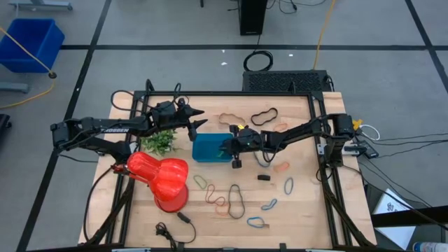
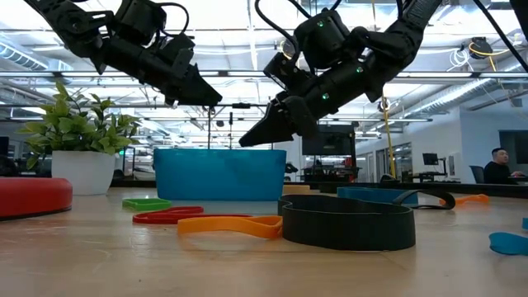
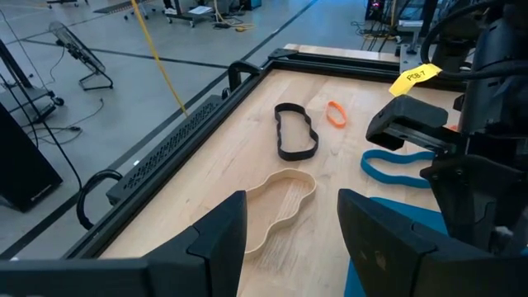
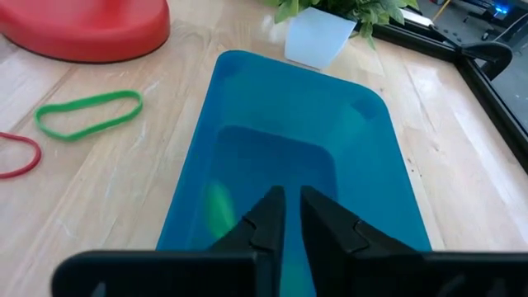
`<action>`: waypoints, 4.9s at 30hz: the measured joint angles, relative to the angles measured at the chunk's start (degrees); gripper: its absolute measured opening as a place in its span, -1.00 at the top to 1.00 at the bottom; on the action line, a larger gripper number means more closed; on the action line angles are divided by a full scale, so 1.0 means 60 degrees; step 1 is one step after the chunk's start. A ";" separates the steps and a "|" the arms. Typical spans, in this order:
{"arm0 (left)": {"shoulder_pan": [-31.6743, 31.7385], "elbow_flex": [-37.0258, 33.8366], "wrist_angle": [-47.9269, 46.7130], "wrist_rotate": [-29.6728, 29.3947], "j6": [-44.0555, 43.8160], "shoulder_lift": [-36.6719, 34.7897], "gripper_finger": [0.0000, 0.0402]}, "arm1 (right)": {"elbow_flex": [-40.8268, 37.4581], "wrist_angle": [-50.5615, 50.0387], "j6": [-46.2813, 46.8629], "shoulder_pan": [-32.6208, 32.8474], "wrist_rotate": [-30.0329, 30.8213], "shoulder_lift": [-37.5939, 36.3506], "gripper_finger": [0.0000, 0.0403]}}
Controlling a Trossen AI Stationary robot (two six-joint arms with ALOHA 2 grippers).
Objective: Pick and place rubber bands into bin
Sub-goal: Put the green rubber band into the blue bin, then put the blue rubber band into the blue bin
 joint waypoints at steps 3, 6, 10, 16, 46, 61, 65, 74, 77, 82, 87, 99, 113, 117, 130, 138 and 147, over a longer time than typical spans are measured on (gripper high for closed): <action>0.0004 0.0000 0.0002 0.0000 -0.0002 0.0000 0.03 | 0.0000 0.0000 0.0002 0.0002 0.0001 0.0000 0.68; 0.0004 0.0000 -0.0002 0.0000 -0.0018 0.0000 0.03 | -0.0004 -0.0004 0.0006 0.0002 0.0001 0.0000 0.56; 0.0000 0.0000 0.0001 0.0000 -0.0044 0.0000 0.03 | -0.0007 -0.0254 0.0006 0.0002 0.0019 -0.0167 0.42; 0.0000 0.0002 -0.0053 0.0003 -0.0042 0.0000 0.03 | -0.0011 -0.2694 0.0132 0.0002 0.0027 -0.1541 0.34; -0.0015 0.0001 -0.0038 0.0003 -0.0036 0.0000 0.03 | -0.4094 -0.2229 0.3485 0.0002 0.0078 -0.4382 0.37; -0.0015 0.0000 -0.0024 0.0003 -0.0010 0.0000 0.03 | -0.4437 -0.2448 0.4894 0.0866 0.2856 -0.4382 0.37; -0.0015 0.0001 -0.0024 0.0000 0.0002 0.0000 0.03 | -0.4433 -0.2435 0.5443 0.1120 0.3050 -0.4382 0.37; -0.0015 0.0000 -0.0024 0.0000 0.0052 0.0000 0.03 | -0.4132 -0.2466 0.6041 0.1500 0.3291 -0.3132 0.37; -0.0015 0.0001 -0.0024 0.0000 0.0044 0.0000 0.03 | -0.3872 -0.2421 0.5962 0.1513 0.3282 -0.2715 0.37; -0.0015 0.0000 -0.0044 0.0000 0.0037 -0.0002 0.03 | -0.3738 -0.2422 0.5944 0.1507 0.3297 -0.2406 0.37; -0.0015 0.0000 -0.0066 0.0000 0.0040 -0.0001 0.03 | -0.3723 -0.2518 0.6053 0.1511 0.3344 -0.2221 0.38; -0.0015 0.0000 -0.0088 0.0000 0.0043 -0.0001 0.03 | -0.3718 -0.2914 0.6191 0.1496 0.3737 -0.2200 0.85; -0.0015 0.0000 -0.0089 -0.0002 0.0040 0.0000 0.03 | -0.3767 -0.0822 0.3789 0.1481 0.4293 -0.3436 0.99; -0.0015 0.0003 -0.0085 -0.0004 0.0044 -0.0003 0.03 | -0.3767 0.1120 0.2619 0.1481 0.4302 -0.3989 0.99; -0.0017 0.0000 -0.0056 -0.0004 0.0073 0.0000 0.03 | -0.3307 0.6757 0.0756 0.1034 0.1720 -0.4073 1.00; -0.0018 0.0000 -0.0053 -0.0007 0.0073 0.0000 0.03 | -0.1670 0.3372 0.0597 0.0851 0.0723 -0.3844 1.00; -0.0015 0.0000 -0.0064 -0.0007 0.0073 0.0000 0.03 | -0.1333 0.3358 0.0464 0.0688 0.0726 -0.2355 1.00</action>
